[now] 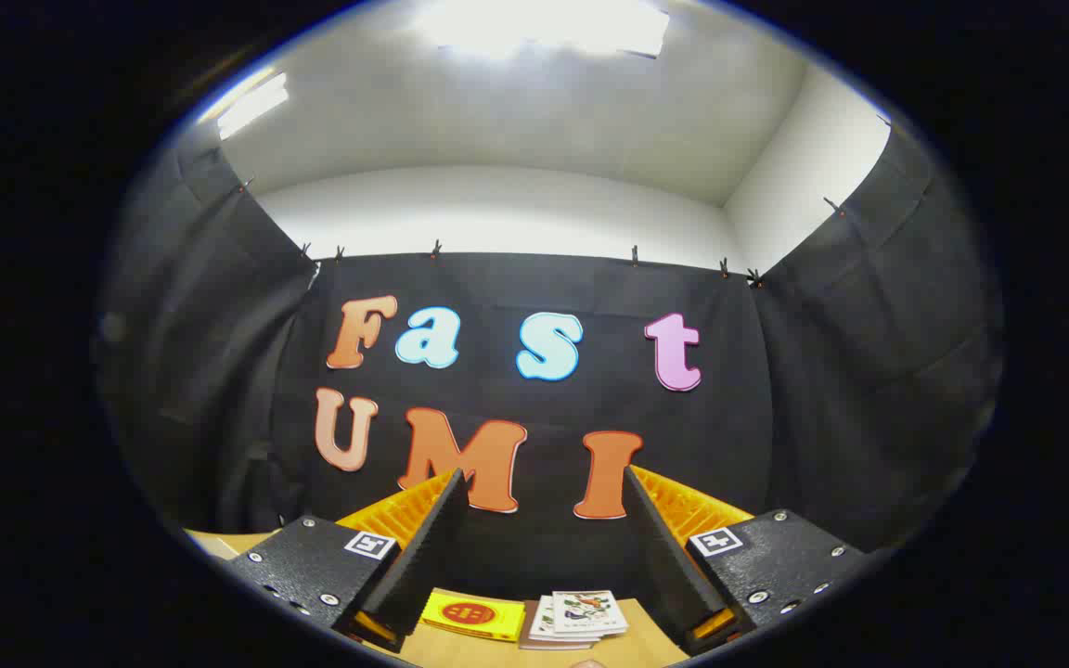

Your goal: Open the storage box then place both shoes into the box .Put the left shoe in first, then the right shoe, with the right side of both shoes facing outward in a uniform manner.

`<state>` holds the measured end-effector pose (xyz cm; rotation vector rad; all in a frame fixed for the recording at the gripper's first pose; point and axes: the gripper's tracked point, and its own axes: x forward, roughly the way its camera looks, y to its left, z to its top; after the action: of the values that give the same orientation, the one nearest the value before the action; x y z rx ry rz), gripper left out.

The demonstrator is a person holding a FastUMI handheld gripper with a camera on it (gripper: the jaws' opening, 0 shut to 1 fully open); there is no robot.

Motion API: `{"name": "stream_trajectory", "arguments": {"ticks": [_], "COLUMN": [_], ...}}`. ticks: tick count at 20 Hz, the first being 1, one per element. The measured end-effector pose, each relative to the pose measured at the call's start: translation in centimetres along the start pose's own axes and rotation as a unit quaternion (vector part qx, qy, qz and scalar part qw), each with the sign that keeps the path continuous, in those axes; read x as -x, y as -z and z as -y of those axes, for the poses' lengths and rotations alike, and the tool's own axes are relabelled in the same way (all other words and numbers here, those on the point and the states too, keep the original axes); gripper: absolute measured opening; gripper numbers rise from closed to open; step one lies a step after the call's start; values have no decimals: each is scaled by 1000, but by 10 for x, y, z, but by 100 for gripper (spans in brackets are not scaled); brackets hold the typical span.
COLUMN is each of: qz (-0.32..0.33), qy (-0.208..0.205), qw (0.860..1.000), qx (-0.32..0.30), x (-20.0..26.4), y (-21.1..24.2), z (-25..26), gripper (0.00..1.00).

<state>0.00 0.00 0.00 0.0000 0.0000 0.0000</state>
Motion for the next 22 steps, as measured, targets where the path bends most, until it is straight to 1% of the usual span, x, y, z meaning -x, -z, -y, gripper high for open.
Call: {"name": "stream_trajectory", "arguments": {"ticks": [4, 7, 10, 14, 17, 20, 22], "qz": [0, -17, -24, -36, -61, -77, -91], "qy": [-13, -22, -13, 9, 24, 29, 21], "qw": [1000, 999, 999, 999, 997, 996, 995], "qx": [-10, -28, -31, -21, -31, -39, -38], "x": [10, 12, 14, 19, 23, 29, 32], "y": [-21, -21, -21, -10, 4, 17, 36], "z": [-32, -46, -46, -39, -35, -34, -42], "gripper": [99, 99, 99, 99, 99, 99, 99]}}
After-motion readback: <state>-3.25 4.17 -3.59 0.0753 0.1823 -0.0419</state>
